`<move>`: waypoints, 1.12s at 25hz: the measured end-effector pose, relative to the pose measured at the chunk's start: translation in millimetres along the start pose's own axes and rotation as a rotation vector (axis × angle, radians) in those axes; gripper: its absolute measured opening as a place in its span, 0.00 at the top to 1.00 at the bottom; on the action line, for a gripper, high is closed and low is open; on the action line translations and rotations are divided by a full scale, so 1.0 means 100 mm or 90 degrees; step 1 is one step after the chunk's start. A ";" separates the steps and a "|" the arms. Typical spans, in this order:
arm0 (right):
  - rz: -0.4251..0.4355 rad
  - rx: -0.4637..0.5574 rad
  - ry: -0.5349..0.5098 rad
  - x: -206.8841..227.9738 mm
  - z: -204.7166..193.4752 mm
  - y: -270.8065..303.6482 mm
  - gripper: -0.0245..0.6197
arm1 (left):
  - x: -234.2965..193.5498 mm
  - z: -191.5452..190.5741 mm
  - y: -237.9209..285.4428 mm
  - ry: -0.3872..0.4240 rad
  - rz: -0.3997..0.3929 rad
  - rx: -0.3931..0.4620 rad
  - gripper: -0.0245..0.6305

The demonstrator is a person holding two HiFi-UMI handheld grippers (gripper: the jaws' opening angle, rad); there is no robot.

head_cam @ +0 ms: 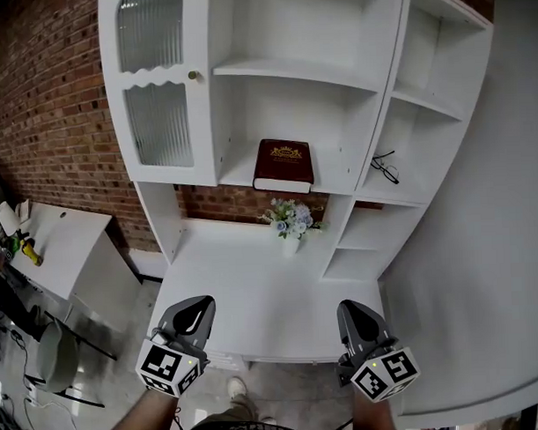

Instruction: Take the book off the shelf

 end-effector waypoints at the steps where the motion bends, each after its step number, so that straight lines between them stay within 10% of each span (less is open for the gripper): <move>1: -0.004 -0.001 -0.001 0.03 0.00 0.06 0.93 | -0.04 0.00 0.06 -0.003 -0.003 0.005 0.96; 28: -0.059 -0.003 -0.085 0.29 0.02 1.47 0.93 | -1.08 -0.25 1.45 -0.028 -0.111 0.024 0.96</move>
Point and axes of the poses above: the fingertips, and each gripper's own axes: y forward along the fingers, x to its right, z out of its top, the point moved 3 cm from there along -y, backward along the fingers, and after that the axes turned 13 degrees about x, right-handed, at the moved point
